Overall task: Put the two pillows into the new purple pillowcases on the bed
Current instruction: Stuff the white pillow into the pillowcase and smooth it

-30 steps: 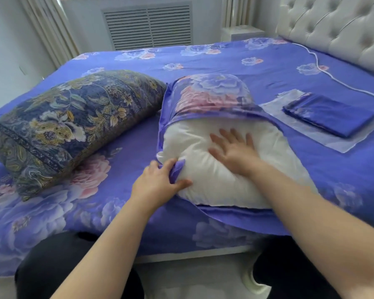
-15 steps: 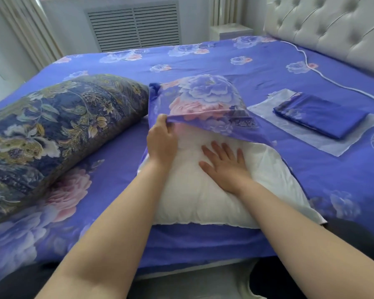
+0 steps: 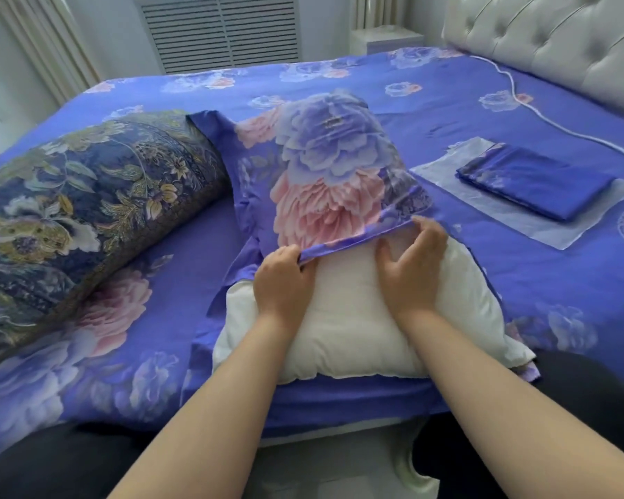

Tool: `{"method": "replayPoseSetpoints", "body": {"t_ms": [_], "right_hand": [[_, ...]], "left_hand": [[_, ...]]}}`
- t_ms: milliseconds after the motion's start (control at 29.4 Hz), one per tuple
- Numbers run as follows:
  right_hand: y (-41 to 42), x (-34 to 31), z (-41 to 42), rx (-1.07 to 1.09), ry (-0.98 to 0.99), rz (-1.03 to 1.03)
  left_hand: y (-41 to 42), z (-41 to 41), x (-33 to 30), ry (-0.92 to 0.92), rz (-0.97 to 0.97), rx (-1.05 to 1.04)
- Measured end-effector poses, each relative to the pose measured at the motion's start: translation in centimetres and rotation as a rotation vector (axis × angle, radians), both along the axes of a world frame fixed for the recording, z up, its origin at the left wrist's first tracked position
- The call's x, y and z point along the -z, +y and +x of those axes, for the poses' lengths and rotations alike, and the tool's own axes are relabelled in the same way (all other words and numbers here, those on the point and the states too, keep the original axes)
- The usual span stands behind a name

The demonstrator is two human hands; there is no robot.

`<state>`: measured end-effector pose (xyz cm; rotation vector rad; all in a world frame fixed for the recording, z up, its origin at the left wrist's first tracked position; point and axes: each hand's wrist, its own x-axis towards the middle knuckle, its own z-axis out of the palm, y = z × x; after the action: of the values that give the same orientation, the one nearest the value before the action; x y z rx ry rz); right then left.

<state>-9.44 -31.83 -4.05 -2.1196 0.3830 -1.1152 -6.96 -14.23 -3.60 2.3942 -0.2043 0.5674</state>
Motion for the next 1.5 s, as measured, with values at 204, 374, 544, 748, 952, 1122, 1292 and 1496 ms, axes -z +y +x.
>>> {"method": "replayPoseSetpoints", "body": {"t_ms": [204, 374, 544, 748, 952, 1122, 1292, 1496], "right_hand": [[-3.4, -3.8, 2.5, 0.187, -0.229, -0.056], [-1.4, -4.1, 0.6, 0.002, -0.274, -0.129], [0.0, -1.7, -2.4, -0.308, 0.255, -0.225], [-2.7, 1.2, -4.4, -0.133, 0.119, 0.078], [-2.2, 1.2, -3.7, -0.108, -0.005, -0.081], [-3.2, 1.4, -3.0, -0.048, -0.008, -0.160], [-3.5, -0.3, -2.2, 0.030, 0.096, -0.182], [1.1, -5.8, -0.4, -0.209, 0.030, -0.440]], "left_hand": [[0.4, -1.0, 1.2, 0.010, -0.070, -0.026], [0.8, -0.5, 2.1, 0.046, -0.122, -0.039], [2.6, 0.4, 2.7, 0.108, -0.457, -0.177], [3.4, -2.6, 1.6, -0.289, -0.160, 0.042], [5.8, -2.7, 2.7, -0.106, -0.101, -0.031], [5.7, -3.1, 2.1, -0.157, -0.144, -0.115], [6.1, -2.8, 1.8, -0.008, -0.096, -0.177], [6.5, -3.0, 1.7, 0.067, -0.123, -0.178]]}}
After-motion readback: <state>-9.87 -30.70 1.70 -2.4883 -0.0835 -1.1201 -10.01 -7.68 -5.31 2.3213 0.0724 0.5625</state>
